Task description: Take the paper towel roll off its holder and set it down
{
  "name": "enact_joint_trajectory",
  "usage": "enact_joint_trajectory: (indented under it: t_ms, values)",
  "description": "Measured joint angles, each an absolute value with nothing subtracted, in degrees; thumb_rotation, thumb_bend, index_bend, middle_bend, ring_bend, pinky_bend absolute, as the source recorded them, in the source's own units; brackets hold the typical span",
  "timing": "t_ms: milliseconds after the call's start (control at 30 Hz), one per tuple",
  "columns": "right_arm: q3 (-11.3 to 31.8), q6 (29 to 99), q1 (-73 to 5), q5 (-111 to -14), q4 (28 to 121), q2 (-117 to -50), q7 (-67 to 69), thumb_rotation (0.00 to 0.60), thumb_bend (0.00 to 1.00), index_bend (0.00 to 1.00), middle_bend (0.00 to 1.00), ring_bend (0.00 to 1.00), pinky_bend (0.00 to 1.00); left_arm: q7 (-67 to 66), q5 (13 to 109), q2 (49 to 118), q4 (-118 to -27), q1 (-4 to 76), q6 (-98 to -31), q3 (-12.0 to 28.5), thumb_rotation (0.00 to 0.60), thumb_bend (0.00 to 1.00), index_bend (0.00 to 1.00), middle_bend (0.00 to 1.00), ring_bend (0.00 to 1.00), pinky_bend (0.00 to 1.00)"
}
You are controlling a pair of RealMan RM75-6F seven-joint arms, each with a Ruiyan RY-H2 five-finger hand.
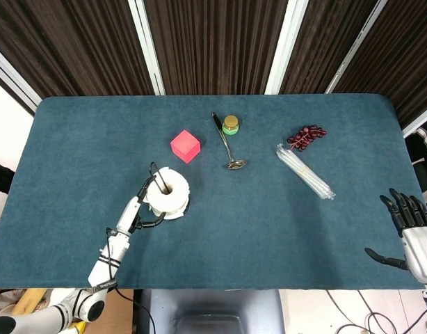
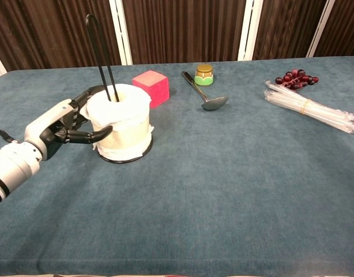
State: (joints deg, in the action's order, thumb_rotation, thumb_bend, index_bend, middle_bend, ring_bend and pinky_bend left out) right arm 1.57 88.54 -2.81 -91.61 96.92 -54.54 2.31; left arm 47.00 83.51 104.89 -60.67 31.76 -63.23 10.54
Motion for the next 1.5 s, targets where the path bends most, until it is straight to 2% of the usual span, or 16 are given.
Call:
enact_joint_trajectory:
  t_ms: [200,333,467,700,867,1100,1500]
  values:
    - [1.57,88.66,-2.69,-91.83,96.93,-54.44,2.61,0.600,0.09,0.00,0.01,0.00,0.07,51.32,82.31,107.36,-57.56,32.87,-61.21,10.53,0.600,0.35,0.00,0.00,0.00,0.00]
    - [1.52,88.37,-2.77,-91.86,96.92,-54.45,2.77,0.600,0.10,0.00,0.01,0.00,0.07,52.06,81.29,108.63,-56.26,33.09,-61.02,10.87,0.600,0.34,0.12,0.10,0.00,0.03]
    - [1.65,88.27,-2.79,-91.59,96.92,-54.64,2.64,0.600,0.09,0.00,0.01,0.00,0.07,51.97,80.54,108.96,-56.08,33.02,-61.03,11.17,0.600,0.34,0.24,0.21,0.09,0.12]
    - [1.72,87.81,-2.90,-91.32,96.96,-54.82,2.36,0.600,0.09,0.00,0.01,0.00,0.07,50.40,80.12,109.98,-55.20,32.37,-64.29,12.05,0.600,0.34,0.40,0.36,0.26,0.37]
    - [1.60,87.70,-2.90,-91.50,97.07,-54.71,2.46,0.600,0.10,0.00,0.01,0.00,0.07,49.11,80.27,109.11,-55.68,31.41,-67.71,12.76,0.600,0.34,0.44,0.39,0.29,0.45]
    - [1.65,88.04,-2.76,-91.69,96.91,-55.09,2.13,0.600,0.10,0.00,0.01,0.00,0.07,44.90,80.48,100.65,-64.45,30.53,-69.15,14.01,0.600,0.34,0.44,0.38,0.28,0.47]
    - [1.39,86.77,-3.11,-91.46,96.95,-55.38,1.19,0.600,0.09,0.00,0.01,0.00,0.07,31.46,80.26,78.32,-88.05,30.57,-70.78,20.30,0.600,0.34,0.43,0.38,0.28,0.47]
